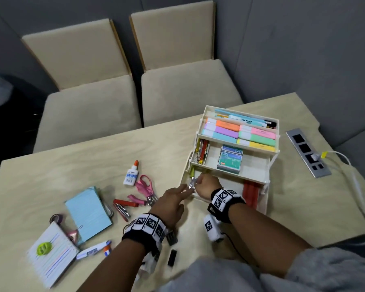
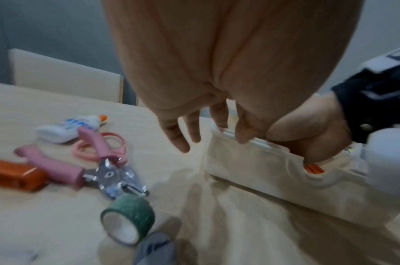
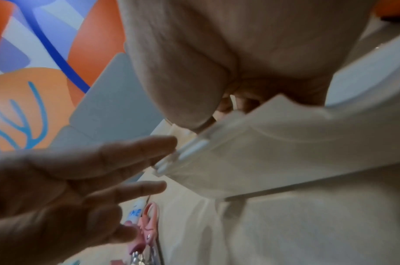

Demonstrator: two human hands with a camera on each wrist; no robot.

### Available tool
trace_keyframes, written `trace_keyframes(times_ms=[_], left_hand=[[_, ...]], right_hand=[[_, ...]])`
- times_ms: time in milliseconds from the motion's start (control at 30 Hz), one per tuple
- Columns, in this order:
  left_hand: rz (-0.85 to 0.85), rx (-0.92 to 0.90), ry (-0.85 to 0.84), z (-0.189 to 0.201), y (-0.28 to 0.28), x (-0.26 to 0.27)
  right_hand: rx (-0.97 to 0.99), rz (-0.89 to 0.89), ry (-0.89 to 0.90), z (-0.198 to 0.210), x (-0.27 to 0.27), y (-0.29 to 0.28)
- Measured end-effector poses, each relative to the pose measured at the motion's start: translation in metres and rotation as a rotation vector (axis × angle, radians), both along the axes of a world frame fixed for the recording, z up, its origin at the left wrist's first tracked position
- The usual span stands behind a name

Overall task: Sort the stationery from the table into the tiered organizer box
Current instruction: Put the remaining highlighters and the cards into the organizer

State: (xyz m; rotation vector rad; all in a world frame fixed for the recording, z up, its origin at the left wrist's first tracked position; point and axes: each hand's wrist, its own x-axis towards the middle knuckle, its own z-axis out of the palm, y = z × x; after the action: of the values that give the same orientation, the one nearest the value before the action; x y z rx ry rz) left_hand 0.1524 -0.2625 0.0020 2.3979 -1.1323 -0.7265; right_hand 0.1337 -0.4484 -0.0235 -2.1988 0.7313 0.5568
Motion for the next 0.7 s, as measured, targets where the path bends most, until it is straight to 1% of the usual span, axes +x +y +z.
trace_keyframes(times_ms=[67,133,200,267,333,367,433,533,600,700], left_hand=[[0.072,-0.089,-0.018,-0.002,0.010,0.001],[0.210,-0.188,-0.034,0.001,0.026,0.005],[0.356,-0.251,-0.072,0.003,0.045,0.011],[0.442,-0.197,-0.144,0.003,0.069,0.021],[0.482,-0.068,-0.212,-0.003,0.094,0.032],[0.496,0.006,-0.228,-0.006,0.106,0.037],[0.498,0.146,-0.249,-0.010,0.126,0.043],[0.455,0.362,-0.227,-0.012,0.143,0.044],[0.426,0.404,-0.219,-0.013,0.152,0.040],[0.435,0.353,-0.280,-0.010,0.166,0.036]], right_hand=[[-0.017,-0.010,-0.069,0.005,-0.007,0.000],[-0.020,-0.013,-0.157,0.013,-0.015,0.003],[-0.030,0.035,-0.268,0.023,-0.021,0.008],[-0.049,0.106,-0.382,0.036,-0.025,0.018],[-0.042,0.179,-0.459,0.046,-0.026,0.032],[-0.041,0.233,-0.470,0.050,-0.025,0.042],[-0.061,0.369,-0.440,0.049,-0.019,0.064],[-0.117,0.526,-0.281,0.037,-0.004,0.101],[-0.152,0.553,-0.195,0.028,0.007,0.125],[-0.218,0.559,-0.091,0.016,0.019,0.152]])
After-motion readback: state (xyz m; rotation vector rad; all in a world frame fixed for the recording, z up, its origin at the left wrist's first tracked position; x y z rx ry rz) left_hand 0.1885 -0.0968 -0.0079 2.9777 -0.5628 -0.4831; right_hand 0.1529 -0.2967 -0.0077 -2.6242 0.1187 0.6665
